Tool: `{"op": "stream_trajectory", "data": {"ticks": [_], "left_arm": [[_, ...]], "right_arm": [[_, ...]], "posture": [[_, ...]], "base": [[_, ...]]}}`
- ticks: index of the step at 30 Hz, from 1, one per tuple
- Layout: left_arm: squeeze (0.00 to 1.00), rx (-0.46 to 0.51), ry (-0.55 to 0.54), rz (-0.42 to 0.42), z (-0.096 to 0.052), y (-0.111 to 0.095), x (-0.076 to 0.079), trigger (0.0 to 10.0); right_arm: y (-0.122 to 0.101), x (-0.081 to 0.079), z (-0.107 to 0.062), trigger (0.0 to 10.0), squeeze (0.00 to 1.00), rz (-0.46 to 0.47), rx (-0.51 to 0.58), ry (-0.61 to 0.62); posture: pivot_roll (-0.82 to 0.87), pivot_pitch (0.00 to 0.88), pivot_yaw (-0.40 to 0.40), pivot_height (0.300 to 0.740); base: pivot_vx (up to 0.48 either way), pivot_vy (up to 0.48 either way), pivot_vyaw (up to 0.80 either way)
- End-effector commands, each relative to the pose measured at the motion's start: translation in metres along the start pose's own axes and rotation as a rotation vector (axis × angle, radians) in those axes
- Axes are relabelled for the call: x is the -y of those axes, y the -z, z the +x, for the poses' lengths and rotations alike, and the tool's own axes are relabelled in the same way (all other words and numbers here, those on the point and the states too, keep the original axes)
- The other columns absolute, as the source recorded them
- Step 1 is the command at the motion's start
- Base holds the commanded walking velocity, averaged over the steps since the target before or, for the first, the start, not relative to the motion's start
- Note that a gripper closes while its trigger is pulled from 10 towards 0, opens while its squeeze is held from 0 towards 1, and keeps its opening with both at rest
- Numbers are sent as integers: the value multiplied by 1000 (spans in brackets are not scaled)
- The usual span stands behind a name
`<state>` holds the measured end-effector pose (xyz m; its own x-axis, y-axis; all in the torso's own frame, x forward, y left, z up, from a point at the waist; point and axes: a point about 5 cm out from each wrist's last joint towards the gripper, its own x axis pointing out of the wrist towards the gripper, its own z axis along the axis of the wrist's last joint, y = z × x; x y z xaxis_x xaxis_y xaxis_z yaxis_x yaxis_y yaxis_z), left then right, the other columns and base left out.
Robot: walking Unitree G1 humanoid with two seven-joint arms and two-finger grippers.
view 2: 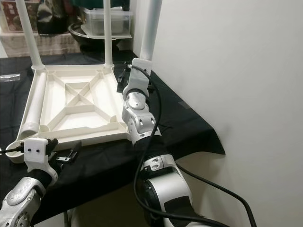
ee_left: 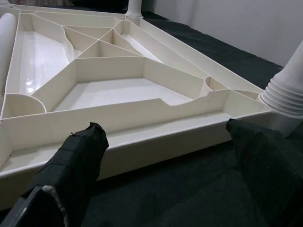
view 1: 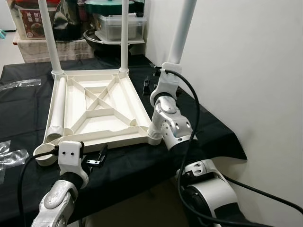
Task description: Building children table
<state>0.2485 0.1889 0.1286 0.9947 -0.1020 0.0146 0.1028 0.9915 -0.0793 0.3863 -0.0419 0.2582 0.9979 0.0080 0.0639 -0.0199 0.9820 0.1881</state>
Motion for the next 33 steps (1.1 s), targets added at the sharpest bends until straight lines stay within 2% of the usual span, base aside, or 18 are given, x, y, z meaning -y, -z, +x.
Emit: {"op": "stream_trajectory", "data": {"ticks": [1, 3, 4, 5, 6, 7, 8, 11, 14, 17, 19, 20, 24, 28, 29, 30, 31, 33], "left_arm": [[0, -4, 9, 5, 1, 2, 2, 10000], [0, -3, 9, 4, 1, 1, 2, 10000], [0, -3, 10, 4, 1, 1, 2, 10000], [0, -3, 10, 4, 1, 1, 2, 10000], [0, -4, 11, 3, 1, 2, 2, 10000], [0, -4, 11, 3, 1, 2, 2, 10000], [0, -4, 14, 2, 1, 2, 2, 10000], [0, -4, 16, 1, 1, 2, 3, 10000], [0, -2, 23, -2, 2, 2, 3, 10000], [0, -1, 23, -1, 2, 1, 3, 10000], [0, 0, 22, 0, 2, 0, 2, 10000], [0, 0, 22, 0, 2, 0, 2, 10000], [0, 0, 23, 1, 2, 0, 2, 10000], [0, 2, 23, 1, 2, 0, 2, 10000], [0, 3, 22, 1, 2, 0, 2, 10000], [0, 3, 22, 1, 2, 0, 2, 10000], [0, 3, 21, 2, 2, -1, 2, 10000], [0, 3, 20, 3, 2, -1, 2, 10000]], "right_arm": [[-1, 2, -2, 10000, 1000, 12, -21, -46], [-5, 6, -1, 10000, 1000, -13, -24, -95], [-8, 11, 0, 10000, 929, -38, -22, -122], [-8, 11, 0, 10000, 929, -38, -22, -122], [-12, 21, 3, 10000, 0, -71, -17, -140], [-12, 21, 3, 10000, 0, -71, -17, -140], [-14, 34, 6, 10000, 0, -102, -18, -148], [-16, 42, 8, 10000, 0, -119, -20, -149], [-14, 58, 13, 10000, 0, -167, -59, -278], [-15, 61, 14, 10000, 0, -163, -59, -321], [-16, 63, 13, 10000, 0, -137, -77, -437], [-16, 63, 13, 10000, 0, -137, -77, -437], [-17, 64, 12, 10000, 0, -75, -98, -592], [-16, 66, 12, 10000, 0, -52, -102, -615], [-15, 67, 13, 3882, 0, -39, -108, -626], [-15, 67, 13, 3882, 0, -39, -108, -626], [-13, 71, 15, 0, 0, -10, -117, -639], [-10, 74, 16, 0, 0, -1, -119, -653]], "posture": [[46, 0, -124, 740], [41, 0, -120, 740], [41, 0, -120, 740], [41, 0, -120, 740], [38, 0, -120, 740], [38, 0, -120, 740], [35, 0, -118, 740], [35, 0, -118, 740], [33, 0, -115, 740], [39, 0, -116, 740], [41, 0, -115, 740], [41, 0, -115, 740], [44, 0, -117, 740], [44, 0, -117, 740], [44, 0, -117, 740], [44, 0, -117, 740], [50, 0, -119, 740], [56, 0, -122, 740]], "base": [[0, 0, 0], [0, 0, 0], [0, 0, 0], [0, 0, 0], [0, 0, 0], [0, 0, 0], [0, 0, 0], [0, 0, 0], [0, 0, 0], [0, 0, 0], [0, 0, 0], [0, 0, 0], [0, 0, 0], [0, 0, 0], [0, 0, 0], [0, 0, 0], [0, 0, 0], [0, 0, 0]]}}
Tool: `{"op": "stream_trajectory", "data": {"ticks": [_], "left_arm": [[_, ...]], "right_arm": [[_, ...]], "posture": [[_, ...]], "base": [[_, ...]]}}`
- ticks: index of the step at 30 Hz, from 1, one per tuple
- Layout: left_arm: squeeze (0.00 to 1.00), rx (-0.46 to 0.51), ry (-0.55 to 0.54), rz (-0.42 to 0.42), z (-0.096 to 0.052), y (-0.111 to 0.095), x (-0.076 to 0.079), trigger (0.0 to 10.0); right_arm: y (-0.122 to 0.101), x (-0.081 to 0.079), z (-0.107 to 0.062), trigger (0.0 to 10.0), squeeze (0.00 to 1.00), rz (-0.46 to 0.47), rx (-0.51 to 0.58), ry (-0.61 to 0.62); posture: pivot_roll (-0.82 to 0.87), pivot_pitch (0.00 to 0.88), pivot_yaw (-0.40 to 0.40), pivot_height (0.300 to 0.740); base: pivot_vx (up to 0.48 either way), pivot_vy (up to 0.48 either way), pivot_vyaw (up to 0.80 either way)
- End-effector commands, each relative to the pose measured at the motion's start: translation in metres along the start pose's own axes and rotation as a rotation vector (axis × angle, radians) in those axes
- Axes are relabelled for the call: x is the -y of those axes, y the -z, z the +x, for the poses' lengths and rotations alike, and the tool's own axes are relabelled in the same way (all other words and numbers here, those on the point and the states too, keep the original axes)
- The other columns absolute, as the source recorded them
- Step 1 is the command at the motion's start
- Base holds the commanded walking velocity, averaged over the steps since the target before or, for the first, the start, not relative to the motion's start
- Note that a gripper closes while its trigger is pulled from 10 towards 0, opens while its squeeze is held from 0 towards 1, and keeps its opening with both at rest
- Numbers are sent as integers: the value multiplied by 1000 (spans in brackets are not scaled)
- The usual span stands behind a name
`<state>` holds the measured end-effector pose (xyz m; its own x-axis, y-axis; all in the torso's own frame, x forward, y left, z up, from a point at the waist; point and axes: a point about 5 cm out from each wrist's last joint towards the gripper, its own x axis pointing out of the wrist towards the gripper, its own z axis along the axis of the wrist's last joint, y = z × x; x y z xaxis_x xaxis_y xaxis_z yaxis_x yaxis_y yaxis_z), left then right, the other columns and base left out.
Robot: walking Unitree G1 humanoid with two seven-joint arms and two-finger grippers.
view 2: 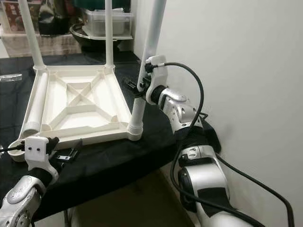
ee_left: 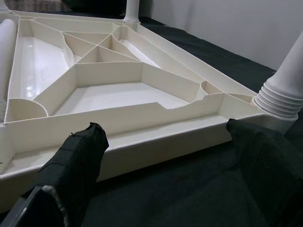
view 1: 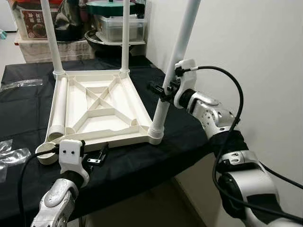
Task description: Building children table
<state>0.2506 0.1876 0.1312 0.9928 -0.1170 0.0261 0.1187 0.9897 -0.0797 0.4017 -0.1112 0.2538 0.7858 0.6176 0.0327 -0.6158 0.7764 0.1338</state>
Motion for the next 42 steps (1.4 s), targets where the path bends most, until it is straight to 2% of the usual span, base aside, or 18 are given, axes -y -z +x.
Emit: {"op": "stream_trajectory", "data": {"ticks": [1, 11, 12, 13, 14, 15, 16, 17, 20, 21, 23, 25, 31, 35, 42], "left_arm": [[0, -7, 2, 5, -1, 2, 0, 10000], [0, -6, -4, 7, -2, 2, -1, 10000], [0, -6, -5, 8, -3, 2, -1, 10000], [0, -6, -5, 8, -3, 2, -1, 10000], [0, -7, -6, 10, -3, 2, -2, 10000], [0, -8, -7, 11, -4, 2, -3, 10000], [0, -8, -7, 11, -4, 2, -3, 10000], [0, -8, -8, 13, -4, 1, -4, 10000], [0, -8, -9, 14, -4, 1, -4, 10000], [0, -9, -9, 14, -3, 1, -4, 10000], [0, -9, 0, 15, 0, 1, -1, 10000], [0, -7, 5, 16, 1, 0, 1, 10000], [0, -12, -9, 19, 0, 2, -4, 10000], [0, -13, -13, 13, 0, 3, -1, 10000], [0, -20, -5, 10, 0, 5, 1, 10000]], "right_arm": [[0, 8, -3, 0, 0, 15, 17, -8], [10, 18, -6, 0, 0, 13, -3, 15], [18, 20, -5, 0, 0, -3, -11, 129], [18, 20, -5, 0, 0, -3, -11, 129], [22, 25, -6, 0, 0, -43, -26, 303], [25, 28, -7, 0, 0, -74, -33, 424], [25, 28, -7, 0, 0, -74, -33, 424], [27, 29, -8, 0, 0, -60, -25, 537], [28, 29, -9, 0, 0, -43, -19, 596], [34, 18, -6, 0, 0, -33, -7, 635], [46, -14, 6, 0, 0, -35, -6, 687], [52, -31, 15, 0, 0, -18, -17, 705], [47, -48, 29, 0, 0, -13, -16, 695], [42, -60, 36, 0, 0, -19, -1, 661], [47, -69, 39, 0, 0, -25, -35, 614]], "posture": [[56, 0, -122, 740], [68, 0, -130, 740], [72, 0, -128, 740], [72, 0, -128, 740], [72, 0, -125, 740], [72, 0, -125, 740], [72, 0, -125, 740], [69, 0, -124, 740], [69, 0, -124, 740], [68, 0, -115, 740], [73, 0, -114, 740], [78, 0, -119, 740], [70, 0, -130, 740], [70, 0, -133, 740], [63, 0, -131, 740]], "base": [[0, 0, 0], [0, 0, 0], [0, 0, 0], [0, 0, 0], [0, 0, 0], [0, 0, 0], [0, 0, 0], [0, 0, 0], [0, 0, 0], [0, 0, 0], [0, 0, 0], [0, 0, 0], [0, 0, 0], [0, 0, 0], [0, 0, 0]]}}
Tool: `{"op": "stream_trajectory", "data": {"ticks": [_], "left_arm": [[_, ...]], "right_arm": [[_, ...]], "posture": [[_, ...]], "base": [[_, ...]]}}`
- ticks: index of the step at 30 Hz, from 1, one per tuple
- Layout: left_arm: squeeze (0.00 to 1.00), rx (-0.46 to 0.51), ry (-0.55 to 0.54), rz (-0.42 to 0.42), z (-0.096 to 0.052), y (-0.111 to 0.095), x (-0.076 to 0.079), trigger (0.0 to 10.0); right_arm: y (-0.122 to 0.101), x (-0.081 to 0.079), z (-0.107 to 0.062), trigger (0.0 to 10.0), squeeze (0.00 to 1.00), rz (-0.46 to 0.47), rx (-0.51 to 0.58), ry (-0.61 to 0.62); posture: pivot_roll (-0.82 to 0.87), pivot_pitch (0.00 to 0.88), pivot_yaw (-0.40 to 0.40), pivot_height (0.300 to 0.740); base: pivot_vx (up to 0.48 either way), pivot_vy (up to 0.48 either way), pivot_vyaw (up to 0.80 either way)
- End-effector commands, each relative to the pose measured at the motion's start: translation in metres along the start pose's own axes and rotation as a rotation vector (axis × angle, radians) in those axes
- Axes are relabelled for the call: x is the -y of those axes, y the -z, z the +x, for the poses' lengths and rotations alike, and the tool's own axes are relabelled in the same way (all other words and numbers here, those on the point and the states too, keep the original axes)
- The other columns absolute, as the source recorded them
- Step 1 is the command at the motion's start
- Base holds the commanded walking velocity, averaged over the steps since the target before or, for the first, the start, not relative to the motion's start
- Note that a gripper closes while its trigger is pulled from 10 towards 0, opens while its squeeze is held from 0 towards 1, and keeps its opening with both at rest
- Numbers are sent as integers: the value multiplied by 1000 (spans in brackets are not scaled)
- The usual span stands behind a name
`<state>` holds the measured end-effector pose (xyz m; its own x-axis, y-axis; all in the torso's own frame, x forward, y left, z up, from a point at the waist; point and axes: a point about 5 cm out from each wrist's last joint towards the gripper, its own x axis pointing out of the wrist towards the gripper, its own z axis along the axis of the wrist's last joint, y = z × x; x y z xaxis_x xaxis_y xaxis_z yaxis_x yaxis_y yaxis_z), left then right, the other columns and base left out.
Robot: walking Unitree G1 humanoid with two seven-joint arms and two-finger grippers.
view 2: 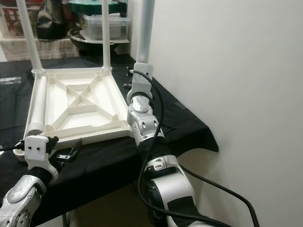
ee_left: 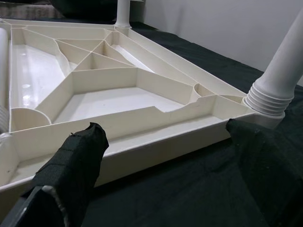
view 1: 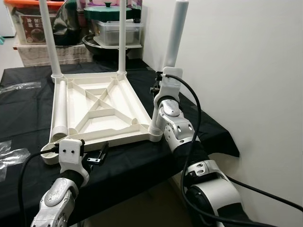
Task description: Building children table
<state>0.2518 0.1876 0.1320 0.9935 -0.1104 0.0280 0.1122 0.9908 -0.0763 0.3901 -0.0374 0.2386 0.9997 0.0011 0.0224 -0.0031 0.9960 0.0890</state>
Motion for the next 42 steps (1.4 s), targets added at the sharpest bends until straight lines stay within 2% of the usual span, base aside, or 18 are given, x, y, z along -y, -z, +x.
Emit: {"op": "stream_trajectory", "data": {"ticks": [1, 9, 19, 20, 21, 22, 23, 24, 25, 26, 42], "left_arm": [[0, -22, 1, 6, -1, 6, 1, 10000], [0, -25, 1, 7, -1, 6, 1, 10000], [0, -28, -4, 6, -2, 7, 1, 10000], [0, -28, -3, 6, -2, 7, 1, 10000], [0, -28, -3, 6, -2, 7, 1, 10000], [0, -28, -2, 5, -2, 7, 1, 10000], [0, -28, -2, 5, -2, 7, 1, 10000], [0, -29, -2, 5, -2, 7, 1, 10000], [0, -29, -2, 5, -2, 7, 1, 10000], [0, -29, -1, 4, -2, 7, 2, 10000], [0, -33, -4, 2, -3, 9, 3, 10000]], "right_arm": [[22, -8, -3, 0, 0, 5, -103, -50], [27, -5, 1, 0, 0, -13, -135, -55], [38, -3, 1, 0, 0, 12, -201, -30], [37, -5, 1, 1137, 0, 13, -202, -33], [37, -5, 1, 1137, 0, 13, -202, -33], [36, -5, 2, 2549, 0, 15, -204, -37], [36, -5, 2, 2549, 0, 15, -204, -37], [35, -7, 3, 6392, 0, 20, -210, -45], [35, -7, 3, 6392, 0, 20, -210, -45], [34, -7, 3, 10000, 0, 22, -212, -49], [32, -3, 10, 10000, 0, 20, -241, -69]], "posture": [[63, 0, -131, 740], [66, 0, -136, 740], [66, 0, -139, 740], [66, 0, -139, 740], [66, 0, -139, 740], [66, 0, -139, 740], [66, 0, -139, 740], [64, 0, -140, 740], [64, 0, -140, 740], [62, 0, -140, 740], [64, 0, -145, 740]], "base": [[0, 0, 0], [0, 0, 0], [0, 0, 0], [0, 0, 0], [0, 0, 0], [0, 0, 0], [0, 0, 0], [0, 0, 0], [0, 0, 0], [0, 0, 0], [0, 0, 0]]}}
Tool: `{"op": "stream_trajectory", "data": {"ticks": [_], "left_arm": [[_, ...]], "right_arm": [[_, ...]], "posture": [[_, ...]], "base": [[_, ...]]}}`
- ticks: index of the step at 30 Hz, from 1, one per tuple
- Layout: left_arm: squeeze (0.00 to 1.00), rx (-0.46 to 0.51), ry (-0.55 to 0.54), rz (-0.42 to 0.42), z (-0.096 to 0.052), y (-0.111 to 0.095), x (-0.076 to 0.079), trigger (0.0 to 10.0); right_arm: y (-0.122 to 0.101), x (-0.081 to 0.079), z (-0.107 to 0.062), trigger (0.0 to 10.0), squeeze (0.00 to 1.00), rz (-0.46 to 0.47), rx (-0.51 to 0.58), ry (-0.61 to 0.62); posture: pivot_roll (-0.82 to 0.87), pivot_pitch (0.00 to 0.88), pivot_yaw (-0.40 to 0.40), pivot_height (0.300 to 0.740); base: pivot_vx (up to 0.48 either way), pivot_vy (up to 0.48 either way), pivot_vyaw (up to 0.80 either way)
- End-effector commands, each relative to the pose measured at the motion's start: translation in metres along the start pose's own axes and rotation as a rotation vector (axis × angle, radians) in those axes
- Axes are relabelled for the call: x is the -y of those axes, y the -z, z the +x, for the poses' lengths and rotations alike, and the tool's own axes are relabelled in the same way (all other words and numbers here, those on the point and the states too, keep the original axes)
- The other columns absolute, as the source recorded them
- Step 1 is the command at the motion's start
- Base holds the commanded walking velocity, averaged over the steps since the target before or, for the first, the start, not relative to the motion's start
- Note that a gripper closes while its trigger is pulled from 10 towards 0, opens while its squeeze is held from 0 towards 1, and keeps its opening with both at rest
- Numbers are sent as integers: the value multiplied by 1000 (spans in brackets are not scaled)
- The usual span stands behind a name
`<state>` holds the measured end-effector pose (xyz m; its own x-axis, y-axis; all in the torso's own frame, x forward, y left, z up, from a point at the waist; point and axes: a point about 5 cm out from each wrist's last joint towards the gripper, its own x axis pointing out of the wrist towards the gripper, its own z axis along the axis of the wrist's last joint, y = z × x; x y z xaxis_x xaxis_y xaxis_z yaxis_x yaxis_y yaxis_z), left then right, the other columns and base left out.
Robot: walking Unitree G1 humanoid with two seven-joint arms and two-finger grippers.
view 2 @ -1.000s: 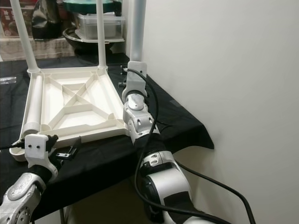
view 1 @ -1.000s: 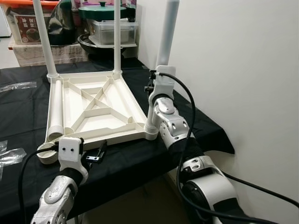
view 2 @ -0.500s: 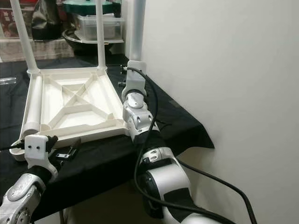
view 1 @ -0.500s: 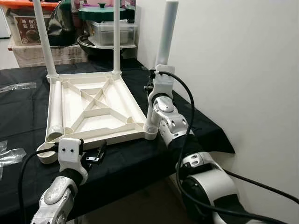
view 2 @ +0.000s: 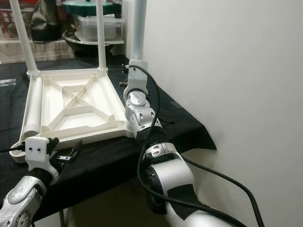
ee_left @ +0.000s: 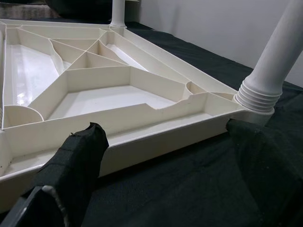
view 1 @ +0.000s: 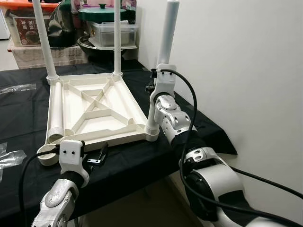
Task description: Building children table
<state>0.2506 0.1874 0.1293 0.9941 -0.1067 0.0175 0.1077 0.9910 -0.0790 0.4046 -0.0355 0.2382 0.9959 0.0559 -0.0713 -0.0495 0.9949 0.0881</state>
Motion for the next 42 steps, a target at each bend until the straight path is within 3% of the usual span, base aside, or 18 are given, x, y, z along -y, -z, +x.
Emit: {"op": "stream_trajectory", "data": {"ticks": [1, 15, 26, 42], "left_arm": [[0, -23, 0, 5, -2, 6, 3, 10000], [0, -27, -3, 5, -3, 6, 2, 10000], [0, -27, -1, 5, -3, 7, 3, 10000], [0, -31, 4, 8, -2, 7, 3, 10000]], "right_arm": [[31, -1, -1, 10000, 0, 24, -142, -24], [28, 2, 2, 10000, 0, 38, -142, -21], [9, 4, 6, 10000, 0, 58, -82, -47], [9, 8, 8, 10000, 0, 68, -93, -62]], "posture": [[64, 0, -145, 740], [67, 0, -145, 740], [65, 0, -142, 740], [62, 0, -133, 740]], "base": [[0, 0, 0], [0, 0, 0], [0, 0, 0], [0, 0, 0]]}}
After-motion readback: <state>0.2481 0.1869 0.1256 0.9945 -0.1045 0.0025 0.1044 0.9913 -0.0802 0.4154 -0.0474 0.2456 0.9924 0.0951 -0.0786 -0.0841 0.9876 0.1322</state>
